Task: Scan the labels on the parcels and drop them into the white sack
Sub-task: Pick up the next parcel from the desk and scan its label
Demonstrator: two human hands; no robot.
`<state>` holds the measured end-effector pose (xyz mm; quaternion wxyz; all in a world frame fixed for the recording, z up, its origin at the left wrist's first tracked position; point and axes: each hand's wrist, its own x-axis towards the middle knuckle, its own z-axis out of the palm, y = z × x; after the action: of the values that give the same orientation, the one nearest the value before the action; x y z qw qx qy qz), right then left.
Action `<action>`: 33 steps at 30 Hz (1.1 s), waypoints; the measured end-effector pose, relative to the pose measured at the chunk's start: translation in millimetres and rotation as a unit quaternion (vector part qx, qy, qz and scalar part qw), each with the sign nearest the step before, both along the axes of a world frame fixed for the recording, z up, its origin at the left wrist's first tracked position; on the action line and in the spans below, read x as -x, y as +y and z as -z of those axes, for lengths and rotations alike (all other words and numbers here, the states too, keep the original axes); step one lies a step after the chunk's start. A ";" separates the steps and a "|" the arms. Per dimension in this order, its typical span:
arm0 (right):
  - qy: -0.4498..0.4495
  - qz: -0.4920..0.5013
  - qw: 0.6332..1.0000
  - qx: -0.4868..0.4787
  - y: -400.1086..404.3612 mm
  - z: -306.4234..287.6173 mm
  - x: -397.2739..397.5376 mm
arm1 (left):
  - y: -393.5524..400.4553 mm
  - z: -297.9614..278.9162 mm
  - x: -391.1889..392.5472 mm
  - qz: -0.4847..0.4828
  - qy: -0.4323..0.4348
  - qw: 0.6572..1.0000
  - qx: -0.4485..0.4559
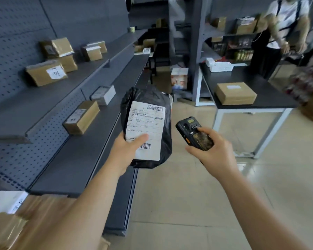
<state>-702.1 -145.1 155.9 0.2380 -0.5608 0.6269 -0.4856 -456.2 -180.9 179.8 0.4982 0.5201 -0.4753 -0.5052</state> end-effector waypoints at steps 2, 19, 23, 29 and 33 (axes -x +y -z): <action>0.005 0.007 1.000 -0.004 -20.3 5.3 12.9 | -27.1 6.1 12.3 0.000 -0.001 1.000 -0.009; 0.042 0.076 0.994 -0.059 -334.8 28.6 72.0 | -381.0 56.8 81.9 0.045 0.019 0.998 -0.040; 0.046 0.063 0.995 -0.062 -406.6 25.3 71.1 | -448.9 53.6 74.7 0.041 0.040 0.997 -0.047; 0.063 0.022 0.994 -0.083 -507.2 37.2 61.2 | -524.3 74.5 52.9 -0.003 0.057 0.996 -0.067; 0.053 -0.004 0.995 -0.085 -577.0 56.4 60.4 | -579.6 93.5 42.0 -0.020 0.037 0.995 -0.094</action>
<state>-762.4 -722.1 99.5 0.2533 -0.5658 0.6753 -0.3996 -498.2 -760.5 86.3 0.4742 0.5549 -0.3969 -0.5565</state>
